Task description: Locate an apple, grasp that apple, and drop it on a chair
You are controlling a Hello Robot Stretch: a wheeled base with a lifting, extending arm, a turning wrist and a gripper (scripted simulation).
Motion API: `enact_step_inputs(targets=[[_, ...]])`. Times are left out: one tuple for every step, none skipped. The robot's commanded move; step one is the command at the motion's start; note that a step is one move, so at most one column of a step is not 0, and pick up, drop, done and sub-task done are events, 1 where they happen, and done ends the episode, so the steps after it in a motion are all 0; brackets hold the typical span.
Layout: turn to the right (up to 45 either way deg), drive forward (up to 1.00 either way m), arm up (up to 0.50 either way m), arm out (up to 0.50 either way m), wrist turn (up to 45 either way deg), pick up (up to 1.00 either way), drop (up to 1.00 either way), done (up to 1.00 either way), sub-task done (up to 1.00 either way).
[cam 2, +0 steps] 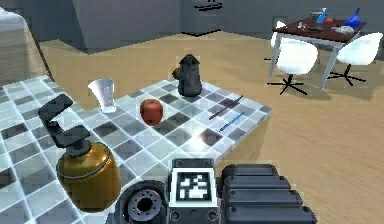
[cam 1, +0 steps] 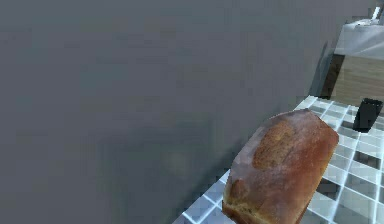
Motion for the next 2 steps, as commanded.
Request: enact_step_inputs(targets=[[0.0, 0.0, 0.0, 0.36, 0.0, 0.0, 0.0, 0.0, 0.0], [0.0, 0.0, 0.0, 0.0, 45.0, 0.0, 0.0, 0.0, 0.0]])
